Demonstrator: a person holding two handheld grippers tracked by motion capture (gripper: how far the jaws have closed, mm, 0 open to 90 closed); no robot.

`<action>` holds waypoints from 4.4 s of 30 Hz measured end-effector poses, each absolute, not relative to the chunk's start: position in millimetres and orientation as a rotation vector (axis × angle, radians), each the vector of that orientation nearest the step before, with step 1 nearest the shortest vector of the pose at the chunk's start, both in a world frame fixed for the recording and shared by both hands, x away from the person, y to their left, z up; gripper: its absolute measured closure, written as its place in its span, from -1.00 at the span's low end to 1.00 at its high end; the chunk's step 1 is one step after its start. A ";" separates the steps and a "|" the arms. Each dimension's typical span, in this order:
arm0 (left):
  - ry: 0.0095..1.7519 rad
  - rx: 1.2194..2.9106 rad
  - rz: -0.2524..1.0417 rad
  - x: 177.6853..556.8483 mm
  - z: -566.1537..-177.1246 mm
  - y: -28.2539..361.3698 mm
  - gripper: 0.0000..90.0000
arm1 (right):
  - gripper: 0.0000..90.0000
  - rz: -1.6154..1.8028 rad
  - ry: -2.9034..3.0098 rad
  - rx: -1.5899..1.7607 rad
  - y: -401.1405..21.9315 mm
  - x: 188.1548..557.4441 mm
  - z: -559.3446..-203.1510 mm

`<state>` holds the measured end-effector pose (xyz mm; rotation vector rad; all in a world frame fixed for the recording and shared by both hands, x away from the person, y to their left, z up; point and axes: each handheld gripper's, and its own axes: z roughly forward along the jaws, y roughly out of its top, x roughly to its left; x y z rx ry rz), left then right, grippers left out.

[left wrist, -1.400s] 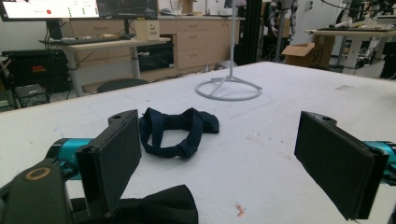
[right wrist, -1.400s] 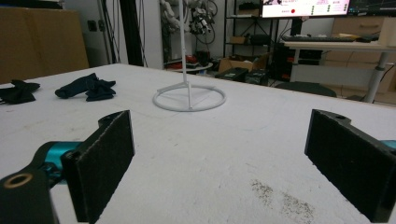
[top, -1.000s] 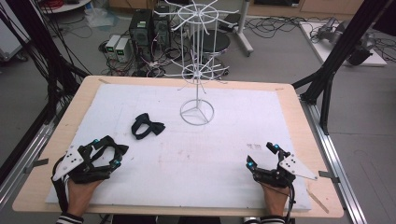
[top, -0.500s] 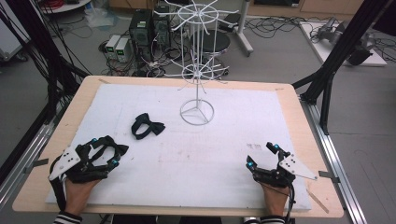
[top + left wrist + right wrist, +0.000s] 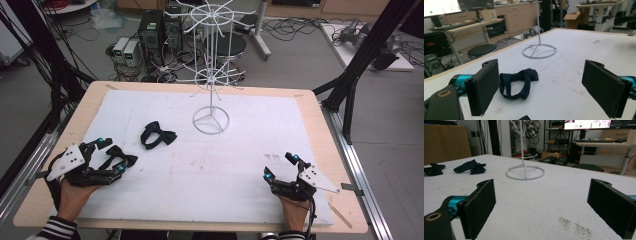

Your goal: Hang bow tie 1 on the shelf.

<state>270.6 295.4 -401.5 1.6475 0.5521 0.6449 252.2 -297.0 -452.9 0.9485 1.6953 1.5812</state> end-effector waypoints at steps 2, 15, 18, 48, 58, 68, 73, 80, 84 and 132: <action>0.537 1.671 0.634 275.5 -395.2 294.2 -0.67 | -0.83 1.581 1.694 0.947 -296.9 252.2 -452.9; 0.473 1.833 0.568 317.8 -360.4 280.6 -0.66 | -0.83 1.592 1.683 0.942 -297.8 251.5 -453.2; 0.462 1.853 0.560 322.9 -359.6 277.7 -0.66 | -0.83 1.601 1.685 0.951 -298.0 251.3 -453.3; 0.336 2.194 0.445 384.9 -339.9 242.4 -0.66 | -0.83 1.599 1.679 0.947 -298.2 251.1 -453.4; 0.320 2.275 0.429 408.2 -350.5 227.8 -0.64 | -0.83 1.600 1.678 0.939 -298.6 251.4 -453.5; 0.343 2.360 0.428 424.4 -358.6 224.3 -0.63 | -0.83 1.598 1.681 0.945 -298.3 251.0 -453.5; 0.332 2.389 0.432 430.8 -357.3 223.4 -0.60 | -0.83 1.598 1.681 0.947 -298.4 251.0 -453.4; 0.356 2.444 0.410 441.7 -369.7 223.9 -0.57 | -0.83 1.599 1.683 0.945 -298.5 251.3 -453.4; 0.353 2.487 0.416 446.3 -373.7 217.4 -0.56 | -0.83 1.599 1.682 0.947 -298.2 251.1 -453.4; 0.112 2.802 0.381 468.1 -405.9 174.6 0.00 | -0.83 1.612 1.667 0.938 -299.5 250.5 -453.9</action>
